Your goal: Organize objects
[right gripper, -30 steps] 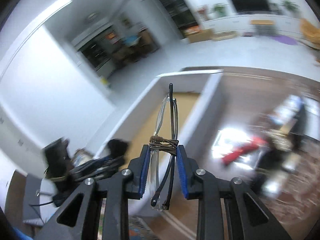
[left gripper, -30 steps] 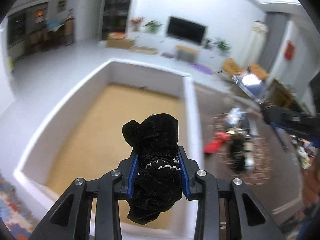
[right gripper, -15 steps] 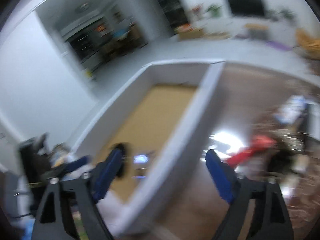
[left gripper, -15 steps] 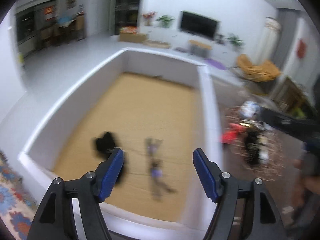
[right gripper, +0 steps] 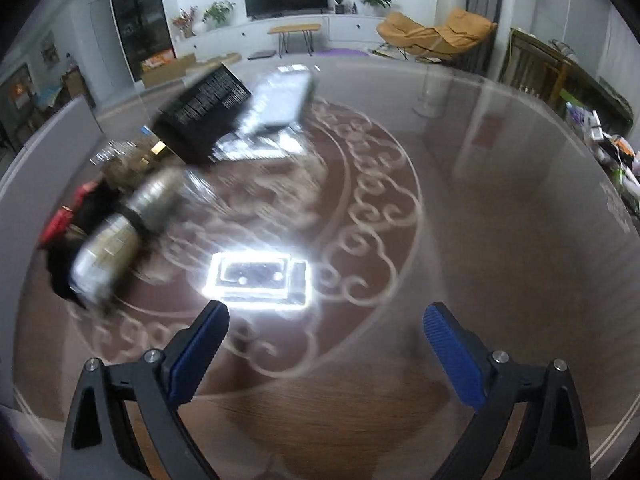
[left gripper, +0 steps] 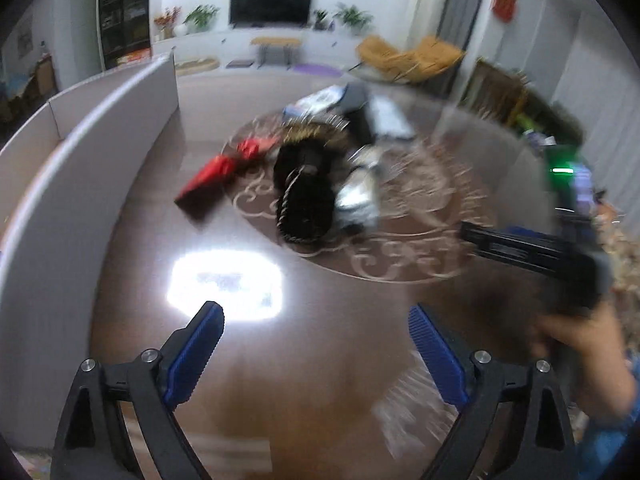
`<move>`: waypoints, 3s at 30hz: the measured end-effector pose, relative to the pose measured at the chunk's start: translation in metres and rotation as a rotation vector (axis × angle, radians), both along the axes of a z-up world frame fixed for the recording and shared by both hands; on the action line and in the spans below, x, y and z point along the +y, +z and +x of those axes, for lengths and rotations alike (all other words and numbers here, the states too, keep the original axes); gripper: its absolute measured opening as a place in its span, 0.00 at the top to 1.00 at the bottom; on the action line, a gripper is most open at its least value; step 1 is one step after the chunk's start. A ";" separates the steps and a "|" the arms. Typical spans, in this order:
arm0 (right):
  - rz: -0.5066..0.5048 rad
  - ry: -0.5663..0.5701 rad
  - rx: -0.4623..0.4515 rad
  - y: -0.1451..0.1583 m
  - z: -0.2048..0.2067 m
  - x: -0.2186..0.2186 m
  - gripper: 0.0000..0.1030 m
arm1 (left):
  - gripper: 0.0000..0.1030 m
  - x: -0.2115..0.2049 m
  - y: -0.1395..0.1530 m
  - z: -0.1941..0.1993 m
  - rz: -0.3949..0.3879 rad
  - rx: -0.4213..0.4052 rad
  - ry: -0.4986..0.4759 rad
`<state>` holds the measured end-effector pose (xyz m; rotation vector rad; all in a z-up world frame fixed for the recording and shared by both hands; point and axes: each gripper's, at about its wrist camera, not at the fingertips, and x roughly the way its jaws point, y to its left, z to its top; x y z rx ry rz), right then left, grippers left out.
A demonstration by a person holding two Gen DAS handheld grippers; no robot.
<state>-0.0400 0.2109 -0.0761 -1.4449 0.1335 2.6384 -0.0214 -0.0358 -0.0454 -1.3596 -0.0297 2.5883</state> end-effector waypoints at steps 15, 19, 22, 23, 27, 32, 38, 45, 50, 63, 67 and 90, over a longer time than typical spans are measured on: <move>0.040 0.020 0.042 -0.009 -0.029 -0.010 0.00 | 0.00 0.032 -0.046 -0.079 -0.115 0.016 0.071; 0.040 0.020 0.042 -0.009 -0.029 -0.009 0.00 | 0.00 0.031 -0.046 -0.079 -0.115 0.016 0.071; 0.040 0.020 0.042 -0.009 -0.030 -0.009 0.00 | 0.00 0.032 -0.046 -0.079 -0.115 0.016 0.072; 0.040 0.021 0.043 -0.009 -0.029 -0.009 0.00 | 0.00 0.031 -0.046 -0.079 -0.115 0.016 0.072; 0.040 0.021 0.043 -0.009 -0.029 -0.009 0.00 | 0.00 0.032 -0.046 -0.079 -0.115 0.016 0.072; 0.040 0.021 0.043 -0.009 -0.028 -0.009 0.00 | 0.00 0.031 -0.046 -0.079 -0.115 0.016 0.072; 0.040 0.021 0.043 -0.009 -0.028 -0.009 0.00 | 0.00 0.032 -0.046 -0.080 -0.115 0.016 0.072; 0.040 0.021 0.043 -0.009 -0.028 -0.009 0.00 | 0.00 0.032 -0.046 -0.080 -0.115 0.016 0.072; 0.040 0.023 0.043 -0.009 -0.028 -0.008 0.00 | 0.00 0.031 -0.046 -0.080 -0.115 0.016 0.072; 0.040 0.023 0.043 -0.009 -0.027 -0.008 0.00 | 0.00 0.032 -0.046 -0.080 -0.115 0.016 0.072; 0.040 0.023 0.044 -0.009 -0.027 -0.008 0.00 | 0.00 0.031 -0.046 -0.079 -0.115 0.016 0.072; 0.040 0.023 0.043 -0.009 -0.027 -0.008 0.00 | 0.00 0.032 -0.046 -0.080 -0.115 0.016 0.071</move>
